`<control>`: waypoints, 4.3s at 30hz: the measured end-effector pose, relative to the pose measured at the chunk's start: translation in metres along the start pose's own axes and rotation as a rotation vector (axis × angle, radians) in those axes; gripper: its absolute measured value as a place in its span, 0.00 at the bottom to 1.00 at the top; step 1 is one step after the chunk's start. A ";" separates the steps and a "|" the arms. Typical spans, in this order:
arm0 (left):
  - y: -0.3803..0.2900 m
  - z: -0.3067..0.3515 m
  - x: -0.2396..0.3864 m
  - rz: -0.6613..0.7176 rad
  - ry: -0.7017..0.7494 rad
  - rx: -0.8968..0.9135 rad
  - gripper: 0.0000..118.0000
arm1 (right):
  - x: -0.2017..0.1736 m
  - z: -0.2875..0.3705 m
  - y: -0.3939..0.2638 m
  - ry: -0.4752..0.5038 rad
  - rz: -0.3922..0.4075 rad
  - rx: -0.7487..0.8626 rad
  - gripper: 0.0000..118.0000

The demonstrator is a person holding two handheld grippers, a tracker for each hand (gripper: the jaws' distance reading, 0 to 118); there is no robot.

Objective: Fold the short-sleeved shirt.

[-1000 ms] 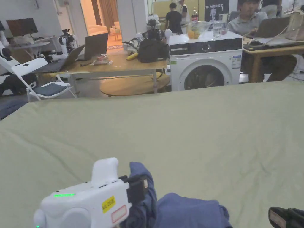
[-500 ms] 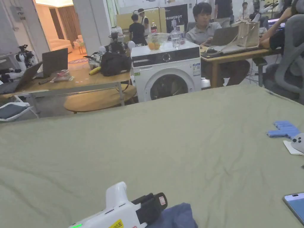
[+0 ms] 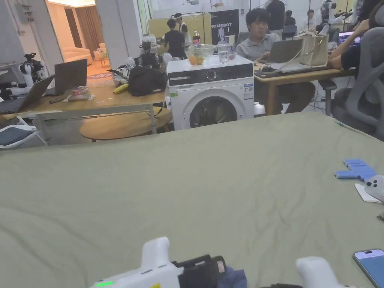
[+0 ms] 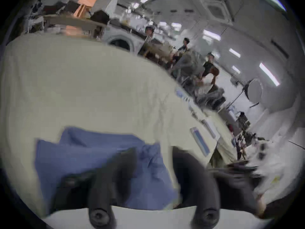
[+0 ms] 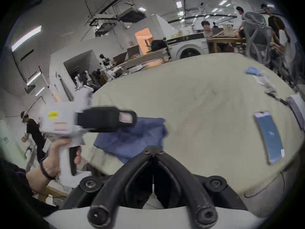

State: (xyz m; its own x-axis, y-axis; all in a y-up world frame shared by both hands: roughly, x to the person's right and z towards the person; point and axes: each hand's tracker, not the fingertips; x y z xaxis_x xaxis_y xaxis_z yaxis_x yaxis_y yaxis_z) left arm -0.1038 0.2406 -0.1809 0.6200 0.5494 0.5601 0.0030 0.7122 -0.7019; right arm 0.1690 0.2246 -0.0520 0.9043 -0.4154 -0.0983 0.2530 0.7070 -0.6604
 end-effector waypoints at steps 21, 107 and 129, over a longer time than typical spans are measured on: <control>-0.043 0.000 -0.108 0.402 0.018 -0.127 0.36 | 0.007 -0.083 -0.005 -0.065 -0.071 -0.157 0.00; 0.016 0.187 0.073 -0.460 0.648 0.662 0.92 | -0.112 0.060 0.051 -0.383 0.310 0.653 0.96; 0.013 0.189 0.070 -0.435 0.647 0.660 0.92 | -0.118 0.062 0.056 -0.433 0.347 0.646 0.96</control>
State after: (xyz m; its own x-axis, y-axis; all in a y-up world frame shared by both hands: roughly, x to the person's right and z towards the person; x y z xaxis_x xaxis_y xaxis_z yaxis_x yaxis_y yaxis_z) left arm -0.2084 0.3707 -0.0672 0.9738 -0.0162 0.2267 0.0172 0.9999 -0.0022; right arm 0.0981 0.3488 -0.0317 0.9854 0.0472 0.1635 -0.0349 0.9964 -0.0777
